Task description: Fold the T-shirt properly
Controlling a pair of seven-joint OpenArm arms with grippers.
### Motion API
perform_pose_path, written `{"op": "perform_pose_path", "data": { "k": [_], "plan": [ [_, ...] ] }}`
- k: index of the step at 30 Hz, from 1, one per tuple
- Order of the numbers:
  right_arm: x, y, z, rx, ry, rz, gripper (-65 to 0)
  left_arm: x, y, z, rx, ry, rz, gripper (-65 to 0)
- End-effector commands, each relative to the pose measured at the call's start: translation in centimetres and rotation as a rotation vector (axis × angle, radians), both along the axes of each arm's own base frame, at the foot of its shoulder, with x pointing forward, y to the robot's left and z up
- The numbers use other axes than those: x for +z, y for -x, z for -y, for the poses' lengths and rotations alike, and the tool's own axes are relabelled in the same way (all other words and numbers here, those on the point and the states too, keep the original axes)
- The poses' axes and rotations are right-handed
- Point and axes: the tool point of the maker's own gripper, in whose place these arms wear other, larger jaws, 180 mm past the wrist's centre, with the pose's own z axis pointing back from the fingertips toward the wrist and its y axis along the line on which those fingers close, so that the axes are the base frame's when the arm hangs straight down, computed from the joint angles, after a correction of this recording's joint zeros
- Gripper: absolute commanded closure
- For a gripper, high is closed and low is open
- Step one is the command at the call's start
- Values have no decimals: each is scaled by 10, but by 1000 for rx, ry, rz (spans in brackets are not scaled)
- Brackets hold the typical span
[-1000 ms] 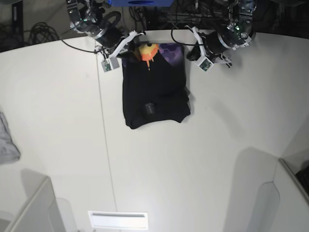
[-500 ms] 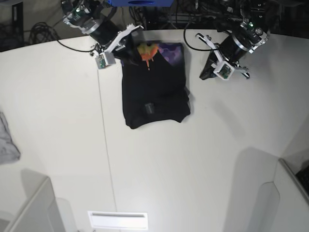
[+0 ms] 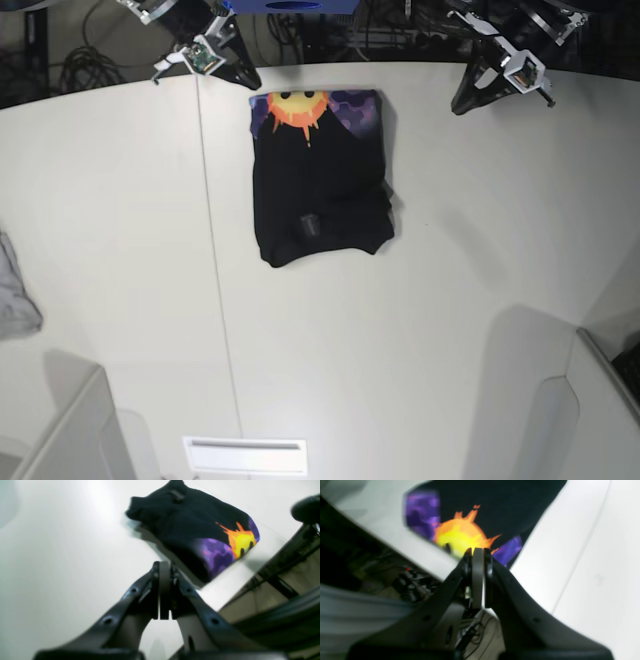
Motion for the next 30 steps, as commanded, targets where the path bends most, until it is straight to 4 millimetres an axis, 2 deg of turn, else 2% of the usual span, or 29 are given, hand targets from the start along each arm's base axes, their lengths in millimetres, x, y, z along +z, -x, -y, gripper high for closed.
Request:
{"op": "perform_pose_path", "data": {
  "k": [1, 6, 9, 12, 17, 21, 23, 27, 30],
  "plan": [
    [11, 3, -1, -2, -35, 28, 0, 9, 4, -3, 11, 42, 25, 0],
    [21, 24, 1, 9, -90, 45, 0, -7, 35, -24, 90, 98, -22, 0],
    [18, 43, 4, 27, -111, 25, 0, -20, 57, -41, 154, 124, -57, 0],
    [5, 65, 11, 27, -93, -37, 0, -32, 82, -59, 223, 145, -94, 0],
    [-26, 123, 15, 184, 75, -125, 0, -49, 131, -91, 356, 159, -150, 0],
    [-41, 156, 16, 196, 110, -208, 0, -61, 165, -116, 460, 144, -186, 0],
    [-51, 174, 20, 201, 121, -264, 0, -74, 189, -119, 478, 135, -247, 0],
    [-76, 212, 37, 202, 164, -385, 0, -99, 227, -107, 460, 146, -353, 0],
    [-94, 231, 50, 200, 197, -449, 0, -121, 246, -99, 441, 124, -422, 0]
  ]
}}
